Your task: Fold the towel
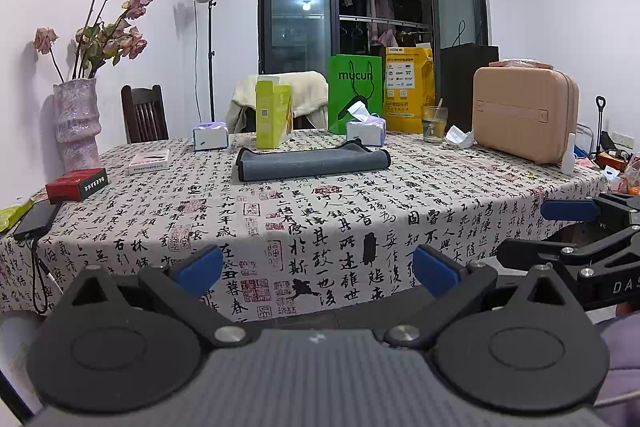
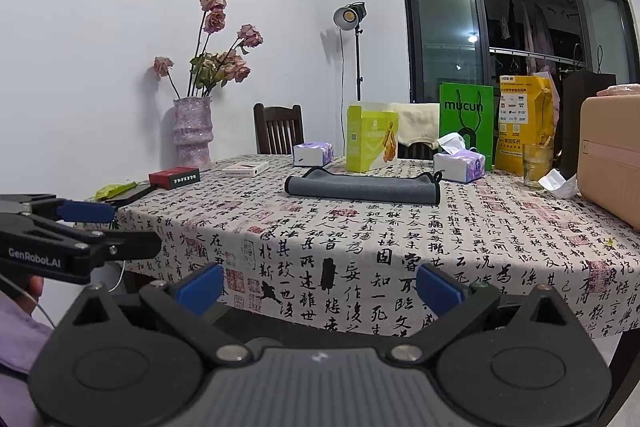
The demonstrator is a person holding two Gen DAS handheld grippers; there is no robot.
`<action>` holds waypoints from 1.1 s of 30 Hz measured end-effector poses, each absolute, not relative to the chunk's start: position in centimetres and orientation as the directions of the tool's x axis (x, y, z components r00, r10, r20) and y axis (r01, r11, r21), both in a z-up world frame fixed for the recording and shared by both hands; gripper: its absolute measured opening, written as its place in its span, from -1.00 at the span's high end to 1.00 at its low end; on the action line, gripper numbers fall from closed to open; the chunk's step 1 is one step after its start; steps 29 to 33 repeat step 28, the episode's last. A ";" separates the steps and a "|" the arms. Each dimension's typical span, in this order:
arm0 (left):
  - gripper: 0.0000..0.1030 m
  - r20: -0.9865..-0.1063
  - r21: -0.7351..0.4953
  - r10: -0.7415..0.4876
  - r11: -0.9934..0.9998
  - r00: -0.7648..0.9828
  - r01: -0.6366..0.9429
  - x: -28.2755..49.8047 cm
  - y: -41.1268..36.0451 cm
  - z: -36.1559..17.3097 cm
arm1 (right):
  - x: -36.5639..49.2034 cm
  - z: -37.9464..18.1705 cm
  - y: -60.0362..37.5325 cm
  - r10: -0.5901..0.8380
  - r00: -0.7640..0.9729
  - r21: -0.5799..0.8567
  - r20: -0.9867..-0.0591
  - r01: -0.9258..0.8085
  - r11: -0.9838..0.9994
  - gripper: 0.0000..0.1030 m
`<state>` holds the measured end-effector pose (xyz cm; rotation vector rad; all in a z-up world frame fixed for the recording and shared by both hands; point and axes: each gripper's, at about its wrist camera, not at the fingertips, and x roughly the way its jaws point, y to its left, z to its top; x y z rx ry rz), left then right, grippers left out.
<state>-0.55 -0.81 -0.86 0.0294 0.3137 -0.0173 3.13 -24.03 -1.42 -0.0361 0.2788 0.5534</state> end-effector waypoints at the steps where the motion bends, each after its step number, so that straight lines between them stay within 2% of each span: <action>1: -1.00 -0.308 0.027 -0.012 0.999 0.951 0.022 -0.6 -0.8 -0.9 | 3.1 -1.4 -24.1 0.514 0.814 0.041 -0.271 -0.524 0.851 -1.00; 24: -1.00 -0.313 0.030 -0.010 0.999 0.950 0.021 -0.5 -0.9 -0.8 | 3.3 -1.3 -24.2 0.511 0.816 0.042 -0.269 -0.520 0.853 -1.00; 33: -1.00 -0.287 0.034 0.000 0.999 0.958 0.010 -0.7 -0.9 -0.6 | 3.3 -1.3 -24.2 0.512 0.815 0.043 -0.270 -0.521 0.852 -1.00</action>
